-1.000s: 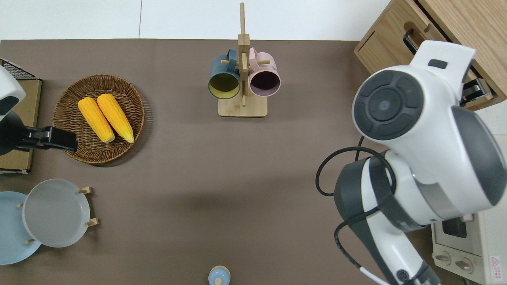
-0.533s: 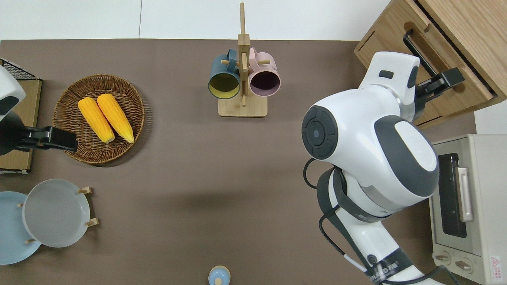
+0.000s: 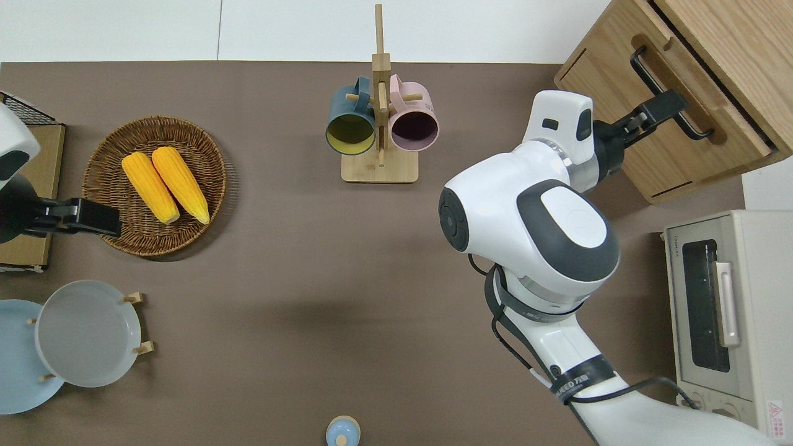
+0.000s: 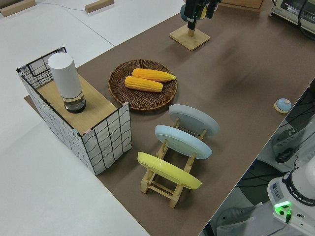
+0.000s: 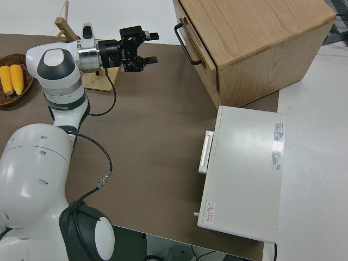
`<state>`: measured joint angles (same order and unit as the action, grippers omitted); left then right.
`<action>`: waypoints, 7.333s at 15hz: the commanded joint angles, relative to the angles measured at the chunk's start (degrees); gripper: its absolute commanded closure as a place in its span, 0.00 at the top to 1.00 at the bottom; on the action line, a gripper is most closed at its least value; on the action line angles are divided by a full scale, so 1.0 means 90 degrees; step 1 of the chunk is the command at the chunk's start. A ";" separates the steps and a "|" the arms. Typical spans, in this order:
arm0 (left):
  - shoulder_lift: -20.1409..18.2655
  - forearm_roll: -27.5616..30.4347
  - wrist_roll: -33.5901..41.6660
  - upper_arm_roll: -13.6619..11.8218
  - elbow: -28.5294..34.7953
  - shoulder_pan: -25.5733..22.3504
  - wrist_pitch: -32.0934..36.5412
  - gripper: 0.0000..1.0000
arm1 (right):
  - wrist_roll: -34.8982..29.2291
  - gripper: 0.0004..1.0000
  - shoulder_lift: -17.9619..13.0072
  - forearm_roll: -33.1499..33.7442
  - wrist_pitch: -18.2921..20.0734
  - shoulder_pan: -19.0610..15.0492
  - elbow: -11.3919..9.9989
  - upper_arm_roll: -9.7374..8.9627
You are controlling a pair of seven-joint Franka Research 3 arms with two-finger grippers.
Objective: Slide drawer open with right arm
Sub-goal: 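Reach the right gripper up to the black drawer handle and grasp it, then hold the drawer handle with the right gripper and begin pulling toward the robot, then pull the drawer handle toward the robot with the right gripper, sliding it open, then open the right gripper and release the drawer handle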
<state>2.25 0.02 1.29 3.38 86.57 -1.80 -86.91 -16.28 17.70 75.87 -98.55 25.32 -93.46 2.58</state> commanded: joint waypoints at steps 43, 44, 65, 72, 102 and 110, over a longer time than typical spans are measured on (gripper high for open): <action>0.0082 -0.0109 0.0062 0.0045 -0.0165 -0.0034 0.0125 0.99 | -0.1472 0.00 0.0816 0.2868 -0.1316 -0.0891 -0.0425 -0.0023; 0.0073 -0.0109 0.0062 0.0045 -0.0165 -0.0034 0.0125 0.99 | -0.1453 0.00 0.0816 0.2772 -0.1257 -0.0822 -0.0435 -0.0033; 0.0072 -0.0109 0.0062 0.0045 -0.0156 -0.0034 0.0125 0.99 | -0.1131 0.00 0.0894 0.1326 0.1213 0.0653 -0.0250 -0.1020; 0.0072 -0.0109 0.0062 0.0045 -0.0165 -0.0034 0.0125 0.99 | -0.1140 0.00 0.0992 0.1111 0.1692 0.1063 -0.0191 -0.1020; 0.0072 -0.0109 0.0062 0.0045 -0.0156 -0.0034 0.0125 0.99 | -0.1150 0.98 0.0924 -0.0682 0.1634 0.1503 0.0978 -0.1039; 0.0072 -0.0109 0.0062 0.0045 -0.0165 -0.0034 0.0125 0.99 | -0.1140 0.98 -0.0169 -0.3680 0.0932 0.0665 0.1381 -0.1049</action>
<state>2.25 0.02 1.29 3.38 86.57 -1.80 -86.91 -27.86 20.56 52.80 -86.33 36.39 -80.28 -6.30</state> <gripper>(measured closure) 0.004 0.013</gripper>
